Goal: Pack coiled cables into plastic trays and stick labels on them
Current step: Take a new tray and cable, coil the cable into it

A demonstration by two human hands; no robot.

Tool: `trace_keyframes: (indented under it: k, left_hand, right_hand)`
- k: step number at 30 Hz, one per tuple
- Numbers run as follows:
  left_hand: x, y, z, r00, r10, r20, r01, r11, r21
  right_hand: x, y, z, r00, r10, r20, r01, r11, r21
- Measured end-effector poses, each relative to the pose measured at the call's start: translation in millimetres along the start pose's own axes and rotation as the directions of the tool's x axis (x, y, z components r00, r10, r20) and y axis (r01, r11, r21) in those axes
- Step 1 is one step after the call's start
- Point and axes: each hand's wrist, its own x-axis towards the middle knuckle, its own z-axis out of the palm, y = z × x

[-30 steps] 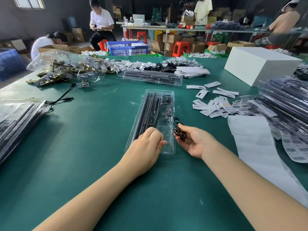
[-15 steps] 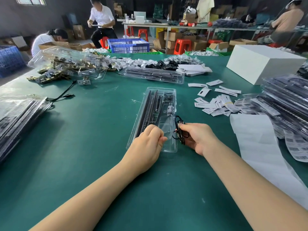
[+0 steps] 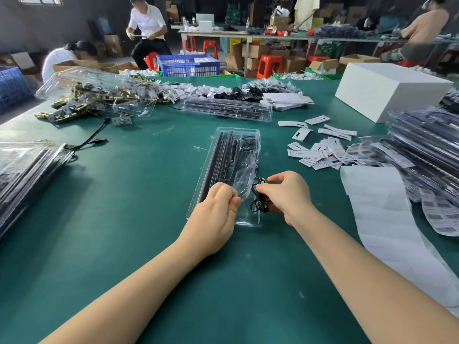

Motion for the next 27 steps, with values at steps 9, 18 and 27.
trace_keyframes:
  k: [9,18,27]
  left_hand:
    - [1,-2,1,1.000,0.031,0.002,-0.031,0.999,-0.018]
    - [1,-1,1,0.994,0.102,0.037,-0.104,0.994,0.035]
    - [0,-1,2,0.981,0.160,0.108,-0.176,0.971,0.159]
  right_hand:
    - [-16,0,30,0.994,-0.067,-0.087,0.043,0.967,-0.253]
    - [-28,18,36,0.925,-0.342,-0.168,0.262,0.891,-0.371]
    - [-17,32,2,0.917,-0.340,0.206,0.397,0.815,-0.422]
